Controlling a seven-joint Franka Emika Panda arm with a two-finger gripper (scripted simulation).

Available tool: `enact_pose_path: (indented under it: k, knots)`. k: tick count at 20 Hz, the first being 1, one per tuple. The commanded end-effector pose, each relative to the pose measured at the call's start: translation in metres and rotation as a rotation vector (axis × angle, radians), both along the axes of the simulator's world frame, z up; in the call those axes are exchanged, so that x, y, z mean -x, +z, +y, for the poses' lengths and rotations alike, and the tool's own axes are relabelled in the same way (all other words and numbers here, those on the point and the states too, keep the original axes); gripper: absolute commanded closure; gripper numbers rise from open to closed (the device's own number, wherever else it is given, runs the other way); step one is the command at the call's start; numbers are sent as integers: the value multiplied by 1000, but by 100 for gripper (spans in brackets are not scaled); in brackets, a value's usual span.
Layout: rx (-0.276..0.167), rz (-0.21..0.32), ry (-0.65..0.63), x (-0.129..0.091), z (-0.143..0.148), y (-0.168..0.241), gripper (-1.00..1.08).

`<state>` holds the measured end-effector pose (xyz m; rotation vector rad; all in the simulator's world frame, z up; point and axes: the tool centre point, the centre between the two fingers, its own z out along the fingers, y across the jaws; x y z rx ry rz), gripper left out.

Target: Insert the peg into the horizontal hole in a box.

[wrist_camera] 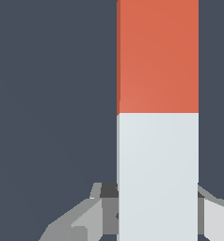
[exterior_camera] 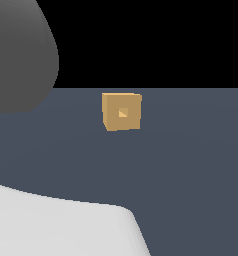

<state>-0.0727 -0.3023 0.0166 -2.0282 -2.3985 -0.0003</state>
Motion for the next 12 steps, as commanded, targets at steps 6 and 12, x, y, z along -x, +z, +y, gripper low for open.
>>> enact_pose_path:
  k: [6, 12]
  knots:
    - [0, 0, 0, 0, 0, 0, 108]
    - [0, 0, 2, -3, 10, 1, 108]
